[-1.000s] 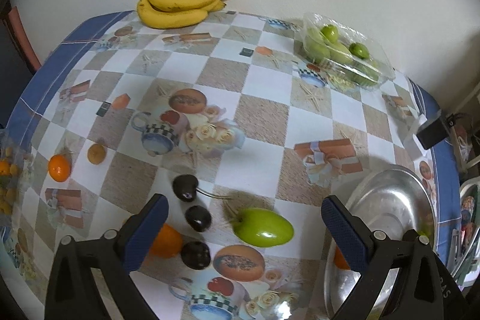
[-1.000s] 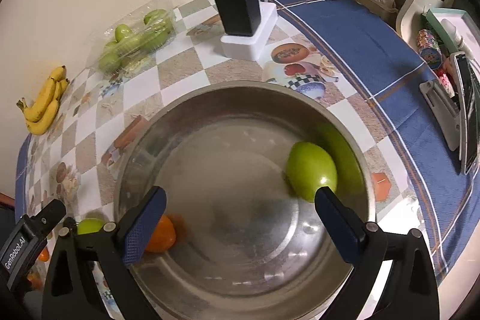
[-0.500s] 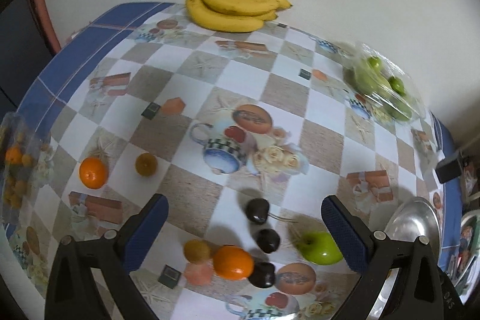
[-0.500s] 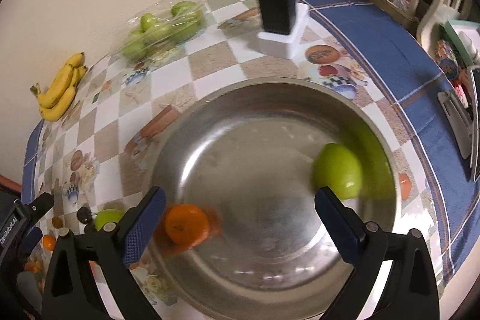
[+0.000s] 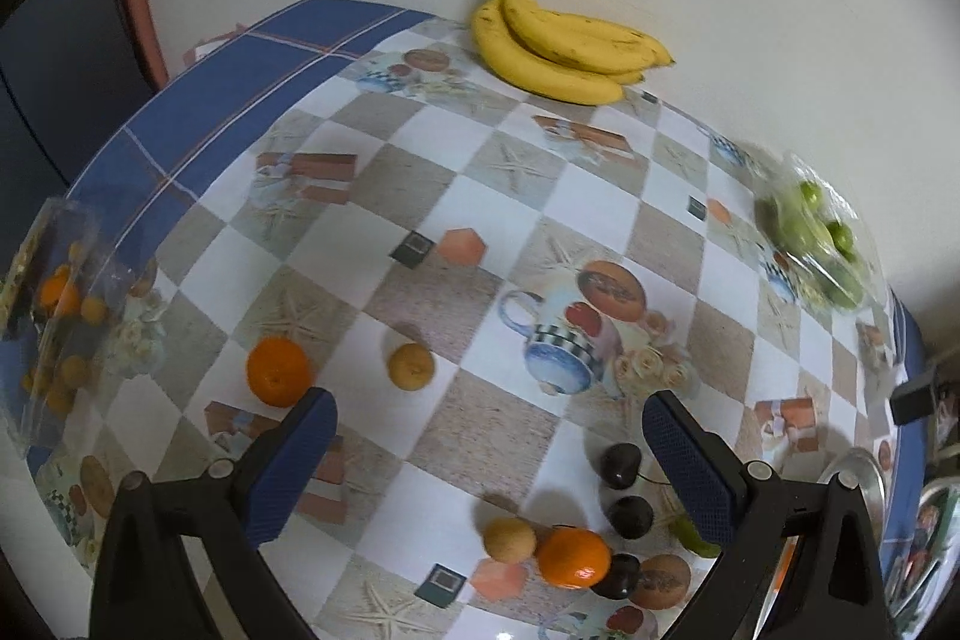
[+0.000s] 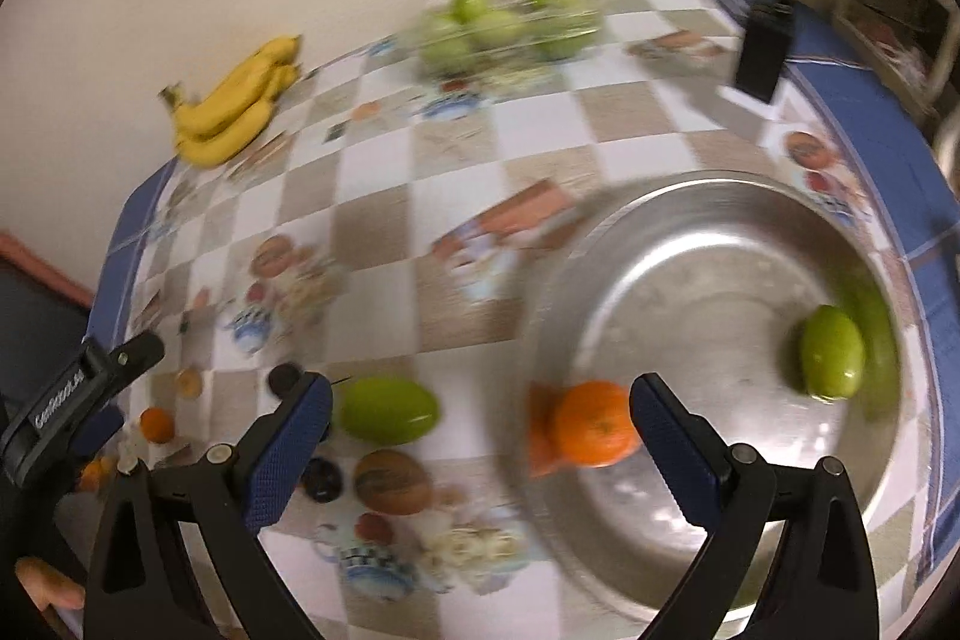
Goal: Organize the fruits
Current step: 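Grasp a dark plum with the left gripper while the right gripper grasps another green mango, then carry the plum into the steel bowl with the left gripper while the right gripper releases the mango there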
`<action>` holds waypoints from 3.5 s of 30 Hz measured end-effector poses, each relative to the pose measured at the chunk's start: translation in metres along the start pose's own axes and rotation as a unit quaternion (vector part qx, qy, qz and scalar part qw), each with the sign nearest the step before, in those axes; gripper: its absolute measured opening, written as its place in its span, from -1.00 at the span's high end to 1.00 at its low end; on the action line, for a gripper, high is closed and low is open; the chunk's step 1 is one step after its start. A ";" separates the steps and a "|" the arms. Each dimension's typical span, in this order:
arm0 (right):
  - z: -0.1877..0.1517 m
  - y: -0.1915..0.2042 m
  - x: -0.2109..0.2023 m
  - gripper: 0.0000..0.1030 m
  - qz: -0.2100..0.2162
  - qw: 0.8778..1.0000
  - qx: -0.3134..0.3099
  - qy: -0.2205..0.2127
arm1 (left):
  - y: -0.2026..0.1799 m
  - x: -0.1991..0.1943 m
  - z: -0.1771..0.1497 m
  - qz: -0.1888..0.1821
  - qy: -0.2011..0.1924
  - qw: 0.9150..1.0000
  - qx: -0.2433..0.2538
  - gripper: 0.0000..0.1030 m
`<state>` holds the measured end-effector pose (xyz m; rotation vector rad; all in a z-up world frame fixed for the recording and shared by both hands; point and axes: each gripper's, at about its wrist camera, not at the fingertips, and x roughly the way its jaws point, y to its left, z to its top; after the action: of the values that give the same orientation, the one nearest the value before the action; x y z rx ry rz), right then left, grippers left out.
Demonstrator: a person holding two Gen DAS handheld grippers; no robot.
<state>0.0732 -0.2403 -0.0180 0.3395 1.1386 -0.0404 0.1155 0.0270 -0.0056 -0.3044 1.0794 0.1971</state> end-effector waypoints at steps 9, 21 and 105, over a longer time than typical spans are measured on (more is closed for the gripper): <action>-0.001 0.032 0.018 -0.93 0.025 0.999 -0.020 0.019 | 0.004 0.007 0.003 -0.012 0.018 1.000 -0.002 -1.00; -0.002 0.041 0.046 -0.93 0.013 0.999 -0.031 0.042 | -0.019 0.034 -0.004 -0.058 0.065 0.996 0.006 -0.98; 0.017 -0.007 0.007 -0.09 0.015 1.000 0.026 0.004 | -0.100 -0.006 -0.009 -0.125 0.038 0.988 0.083 0.51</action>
<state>0.0900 -0.2510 -0.0201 0.4034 1.1411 -0.0417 0.1356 -0.0700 0.0101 -0.2964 1.1140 -0.1287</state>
